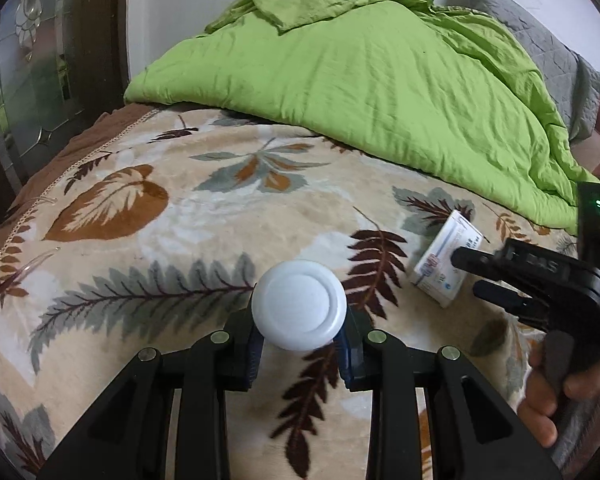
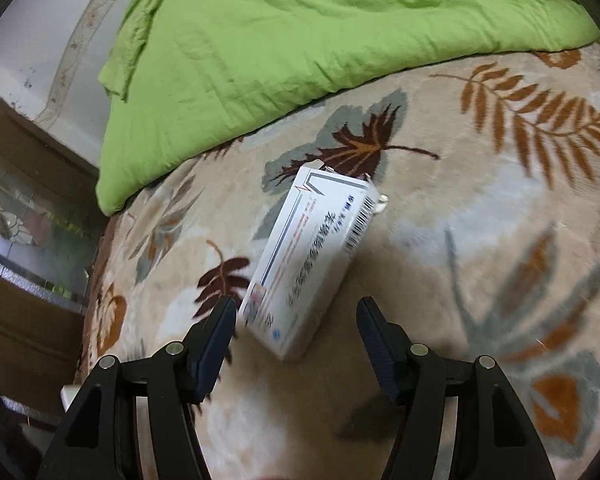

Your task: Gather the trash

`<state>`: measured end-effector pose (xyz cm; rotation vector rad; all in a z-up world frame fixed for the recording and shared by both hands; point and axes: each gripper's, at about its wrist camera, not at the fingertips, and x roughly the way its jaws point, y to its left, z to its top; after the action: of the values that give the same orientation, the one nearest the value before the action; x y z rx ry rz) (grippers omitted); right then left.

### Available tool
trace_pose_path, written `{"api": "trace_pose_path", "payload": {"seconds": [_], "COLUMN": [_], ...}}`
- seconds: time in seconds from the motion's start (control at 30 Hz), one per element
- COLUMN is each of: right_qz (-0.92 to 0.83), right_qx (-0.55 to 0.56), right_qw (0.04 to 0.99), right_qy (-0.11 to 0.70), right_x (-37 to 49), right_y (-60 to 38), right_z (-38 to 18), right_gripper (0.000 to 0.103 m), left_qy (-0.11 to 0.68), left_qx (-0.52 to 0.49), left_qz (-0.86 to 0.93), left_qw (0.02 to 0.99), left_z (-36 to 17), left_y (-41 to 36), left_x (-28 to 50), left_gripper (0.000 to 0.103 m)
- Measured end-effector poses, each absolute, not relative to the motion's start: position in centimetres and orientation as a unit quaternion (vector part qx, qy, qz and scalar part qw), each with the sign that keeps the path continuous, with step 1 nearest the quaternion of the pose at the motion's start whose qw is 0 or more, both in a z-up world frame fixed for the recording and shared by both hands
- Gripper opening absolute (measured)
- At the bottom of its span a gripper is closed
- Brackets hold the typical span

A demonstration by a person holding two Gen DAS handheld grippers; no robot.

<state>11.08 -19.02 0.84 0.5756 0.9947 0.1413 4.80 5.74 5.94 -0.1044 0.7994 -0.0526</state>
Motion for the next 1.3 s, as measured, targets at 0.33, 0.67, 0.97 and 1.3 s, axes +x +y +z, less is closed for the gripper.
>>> {"api": "trace_pose_path", "payload": {"seconds": [0.33,0.67,0.97,1.3], "right_qz": [0.065,0.095,0.088,0.086], "right_qx": [0.24,0.206,0.191,0.141], "right_qw": [0.854,0.882,0.898,0.925], "right_qy": [0.457,0.413,0.387,0.342], "right_x": [13.4,5.8,-4.5,-13.7], "right_y": [-16.7,-17.5,-19.8,-21.4], "right_z": [0.4,4.2,6.3,9.5], "right_gripper": [0.032,0.015,0.015,0.015], "left_qy": [0.391,0.391,0.373,0.356], "left_qx": [-0.046,-0.045,-0.016,0.018], "left_qz": [-0.026,-0.039,-0.068,-0.109], "left_qw": [0.919,0.918,0.925,0.928], "left_z": [5.9,5.8,6.8,8.1], "left_y": [6.3,5.0,1.6,-2.2], "left_x": [5.1,4.3,0.9,-4.6], "left_gripper": [0.029,0.029,0.029,0.029]}}
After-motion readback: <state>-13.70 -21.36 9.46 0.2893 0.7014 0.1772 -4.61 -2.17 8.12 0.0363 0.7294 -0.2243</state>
